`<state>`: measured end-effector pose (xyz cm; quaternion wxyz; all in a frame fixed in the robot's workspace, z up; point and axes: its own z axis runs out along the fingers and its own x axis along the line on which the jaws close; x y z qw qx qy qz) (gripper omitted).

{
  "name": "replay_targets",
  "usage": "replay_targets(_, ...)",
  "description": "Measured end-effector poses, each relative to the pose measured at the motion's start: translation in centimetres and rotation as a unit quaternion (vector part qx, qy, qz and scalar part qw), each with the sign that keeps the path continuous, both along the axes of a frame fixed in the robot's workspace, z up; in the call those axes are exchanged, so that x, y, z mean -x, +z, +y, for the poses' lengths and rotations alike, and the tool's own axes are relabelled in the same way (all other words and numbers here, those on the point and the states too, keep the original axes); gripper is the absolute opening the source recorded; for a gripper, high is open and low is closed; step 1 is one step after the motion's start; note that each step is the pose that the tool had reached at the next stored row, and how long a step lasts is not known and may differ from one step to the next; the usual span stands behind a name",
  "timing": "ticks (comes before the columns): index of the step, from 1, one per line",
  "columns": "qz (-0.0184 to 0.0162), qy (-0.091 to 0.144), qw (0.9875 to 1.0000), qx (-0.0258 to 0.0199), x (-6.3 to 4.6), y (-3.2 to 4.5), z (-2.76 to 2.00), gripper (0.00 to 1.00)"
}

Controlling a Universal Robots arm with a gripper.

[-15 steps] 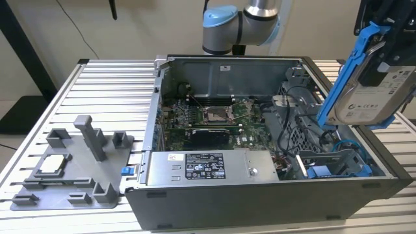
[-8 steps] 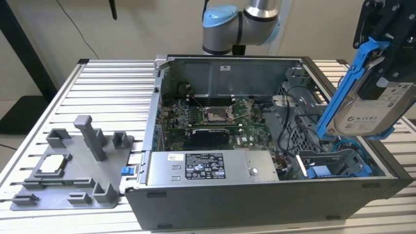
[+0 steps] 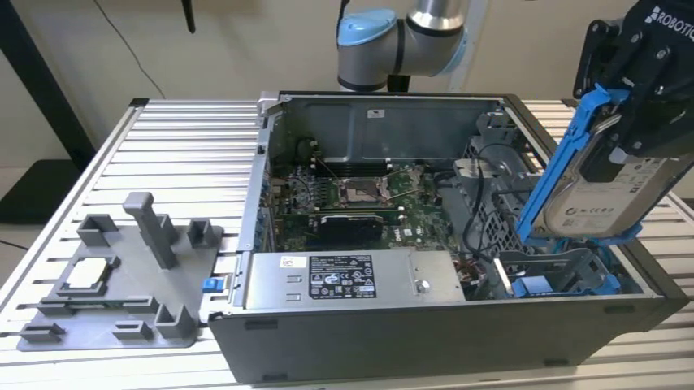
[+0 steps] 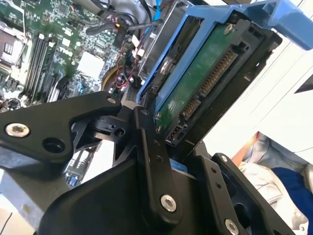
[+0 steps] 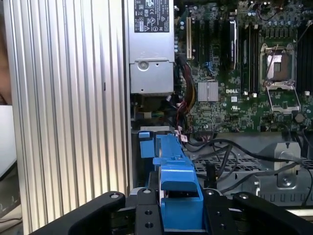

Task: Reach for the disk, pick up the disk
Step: 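Pick up the disk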

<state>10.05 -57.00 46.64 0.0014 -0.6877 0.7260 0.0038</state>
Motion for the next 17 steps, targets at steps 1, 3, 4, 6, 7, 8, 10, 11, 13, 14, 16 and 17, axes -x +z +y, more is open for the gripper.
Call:
replay_targets(1, 0.0000, 0.000, 1.0000, 0.0001, 0.03, -0.08, 0.00, 0.00)
replay_targets(3, 0.0000, 0.000, 1.0000, 0.0001, 0.03, -0.11, 0.00, 0.00)
replay_targets(4, 0.0000, 0.000, 1.0000, 0.0001, 0.04, -0.11, 0.00, 0.00)
replay_targets(6, 0.0000, 0.000, 1.0000, 0.0002, 0.05, -0.11, 0.00, 0.00)
replay_targets(7, 0.0000, 0.000, 1.0000, 0.0002, 0.04, -0.11, 0.00, 0.00)
replay_targets(8, 0.0000, 0.000, 1.0000, 0.0001, 0.05, -0.12, 0.00, 0.00)
replay_targets(10, 0.0000, 0.000, 1.0000, 0.0000, 0.05, -0.16, 0.01, 0.00)
replay_targets(11, 0.0000, 0.000, 1.0000, 0.0000, 0.05, -0.20, 0.01, 0.00)
replay_targets(13, 0.0000, 0.000, 1.0000, 0.0002, 0.04, -0.31, 0.01, 0.00)
replay_targets(14, 0.0000, 0.000, 1.0000, 0.0002, 0.04, -0.37, 0.01, 0.00)
replay_targets(16, 0.0000, 0.000, 1.0000, 0.0001, 0.04, -0.49, 0.00, 0.00)
replay_targets(17, 0.0000, 0.000, 1.0000, 0.0002, 0.04, -0.55, 0.01, 0.00)
